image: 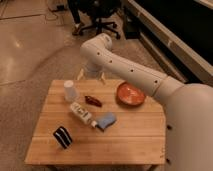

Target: Place the ceramic cup over the eraser

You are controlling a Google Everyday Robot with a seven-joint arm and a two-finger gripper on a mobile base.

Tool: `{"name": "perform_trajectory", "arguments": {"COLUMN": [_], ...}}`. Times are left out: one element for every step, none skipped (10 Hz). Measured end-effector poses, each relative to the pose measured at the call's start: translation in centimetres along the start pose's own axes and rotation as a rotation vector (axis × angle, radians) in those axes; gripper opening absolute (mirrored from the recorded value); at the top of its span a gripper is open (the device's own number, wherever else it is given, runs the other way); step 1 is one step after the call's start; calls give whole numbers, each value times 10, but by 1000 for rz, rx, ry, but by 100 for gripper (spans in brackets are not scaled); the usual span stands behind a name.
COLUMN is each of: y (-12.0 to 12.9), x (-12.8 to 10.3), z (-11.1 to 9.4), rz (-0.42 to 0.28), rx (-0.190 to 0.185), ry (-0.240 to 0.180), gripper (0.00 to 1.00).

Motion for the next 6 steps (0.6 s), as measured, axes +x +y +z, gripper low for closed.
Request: {"name": "perform_trajectory", "arguments": {"y": [2, 1, 1, 1, 1, 1], "x": [0, 0, 0, 0, 0, 0], "z": [1, 1, 1, 1, 1, 1], "rz": [2, 2, 2, 2, 2, 2], "rx": [0, 0, 0, 0, 0, 0], "ry": [-1, -1, -1, -1, -2, -2], "gripper": [80, 80, 80, 80, 80, 80]}}
